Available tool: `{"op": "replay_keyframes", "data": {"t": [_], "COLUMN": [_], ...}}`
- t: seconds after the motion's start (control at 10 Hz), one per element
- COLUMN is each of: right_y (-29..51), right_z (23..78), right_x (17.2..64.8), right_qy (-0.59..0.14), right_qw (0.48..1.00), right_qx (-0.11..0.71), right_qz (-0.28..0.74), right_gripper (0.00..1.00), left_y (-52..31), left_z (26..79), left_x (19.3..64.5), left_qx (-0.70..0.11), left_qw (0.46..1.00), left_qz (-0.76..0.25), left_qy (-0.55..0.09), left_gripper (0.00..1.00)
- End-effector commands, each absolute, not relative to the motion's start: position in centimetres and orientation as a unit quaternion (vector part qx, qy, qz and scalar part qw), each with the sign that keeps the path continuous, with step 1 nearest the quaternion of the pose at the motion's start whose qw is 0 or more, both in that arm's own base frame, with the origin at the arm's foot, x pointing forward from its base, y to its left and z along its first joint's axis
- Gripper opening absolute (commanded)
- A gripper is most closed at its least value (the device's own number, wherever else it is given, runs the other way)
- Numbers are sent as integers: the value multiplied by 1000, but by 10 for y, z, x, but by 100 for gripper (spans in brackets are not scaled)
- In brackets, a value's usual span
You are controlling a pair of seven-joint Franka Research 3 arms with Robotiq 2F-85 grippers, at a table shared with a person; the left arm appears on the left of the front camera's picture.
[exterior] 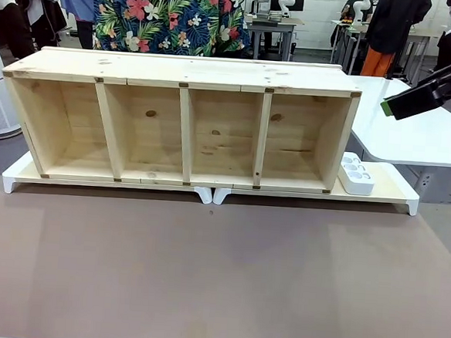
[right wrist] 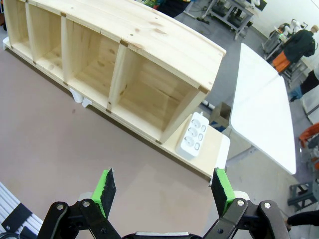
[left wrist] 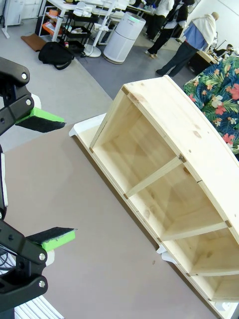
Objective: Perform cable management.
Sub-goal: When the cord part of the Power Cable appears at the lower middle area of the table and stops, grasp the cord part of the Power Cable.
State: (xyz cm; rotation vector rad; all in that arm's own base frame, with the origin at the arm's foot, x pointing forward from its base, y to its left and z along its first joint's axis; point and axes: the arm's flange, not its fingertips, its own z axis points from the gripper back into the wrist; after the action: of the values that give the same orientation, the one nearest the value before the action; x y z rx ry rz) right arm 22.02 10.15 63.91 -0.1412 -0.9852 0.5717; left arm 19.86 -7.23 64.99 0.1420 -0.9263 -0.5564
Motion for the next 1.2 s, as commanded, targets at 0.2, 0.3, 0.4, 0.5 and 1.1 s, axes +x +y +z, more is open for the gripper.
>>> {"op": "replay_keyframes", "data": {"t": [0.2,0.3,0.4,0.5,1.1], "right_y": [100,100,100,100,100], "right_z": [639,639,639,639,639], "right_x": [220,220,220,220,220], "right_qy": [-466,-466,-466,-466,-466], "right_qw": [840,840,840,840,840], "right_qx": [-67,-67,-67,-67,-67], "right_qz": [270,270,270,270,270], "right_gripper": [100,100,100,100,100], "left_y": [-72,-72,-72,-72,-72], "left_z": [650,650,650,650,650], "left_x": [199,199,199,199,199], "left_qx": [67,67,67,67,67], "left_qw": [855,855,855,855,855], "left_qz": [-264,-264,-264,-264,-264], "left_qy": [-441,-441,-441,-441,-441], "left_gripper": [100,100,100,100,100]}}
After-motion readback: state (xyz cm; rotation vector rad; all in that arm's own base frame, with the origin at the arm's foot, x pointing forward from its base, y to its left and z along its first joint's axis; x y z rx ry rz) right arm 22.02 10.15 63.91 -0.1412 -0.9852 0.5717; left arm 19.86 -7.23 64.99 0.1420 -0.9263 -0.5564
